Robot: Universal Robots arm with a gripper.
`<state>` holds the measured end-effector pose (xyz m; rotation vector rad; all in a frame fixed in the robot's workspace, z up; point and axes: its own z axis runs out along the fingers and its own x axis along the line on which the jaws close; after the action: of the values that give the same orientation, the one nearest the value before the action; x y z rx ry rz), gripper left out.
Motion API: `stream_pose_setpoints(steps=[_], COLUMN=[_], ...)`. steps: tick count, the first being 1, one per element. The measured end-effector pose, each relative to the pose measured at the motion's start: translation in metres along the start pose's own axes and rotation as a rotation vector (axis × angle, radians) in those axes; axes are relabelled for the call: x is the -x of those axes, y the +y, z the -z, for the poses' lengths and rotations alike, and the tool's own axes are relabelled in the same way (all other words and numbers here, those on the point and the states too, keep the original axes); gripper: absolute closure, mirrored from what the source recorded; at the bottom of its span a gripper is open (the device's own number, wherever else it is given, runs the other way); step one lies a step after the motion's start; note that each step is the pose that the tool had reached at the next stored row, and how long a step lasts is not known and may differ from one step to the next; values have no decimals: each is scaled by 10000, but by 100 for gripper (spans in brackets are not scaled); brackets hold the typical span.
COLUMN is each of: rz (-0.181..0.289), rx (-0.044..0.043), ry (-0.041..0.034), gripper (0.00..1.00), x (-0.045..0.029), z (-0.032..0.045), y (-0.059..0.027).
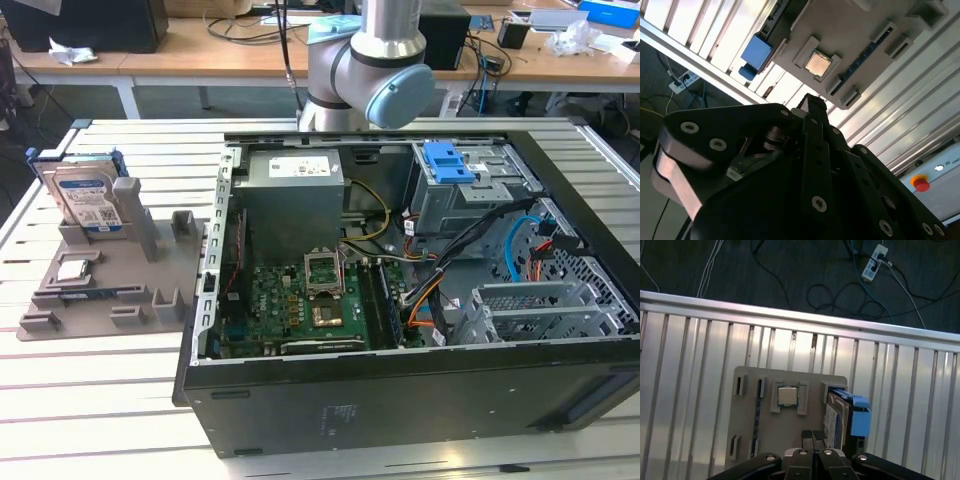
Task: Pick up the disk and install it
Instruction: 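Pick up the disk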
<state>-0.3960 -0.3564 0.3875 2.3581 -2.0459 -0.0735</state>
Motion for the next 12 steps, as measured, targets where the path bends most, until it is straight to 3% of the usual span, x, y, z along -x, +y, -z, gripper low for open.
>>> stream_pose_setpoints(steps=[10,12], rz=[1083,1486], rx=[24,35], ry=[48,67], gripper=[89,89], x=[0,0], z=[0,0], y=[0,0])
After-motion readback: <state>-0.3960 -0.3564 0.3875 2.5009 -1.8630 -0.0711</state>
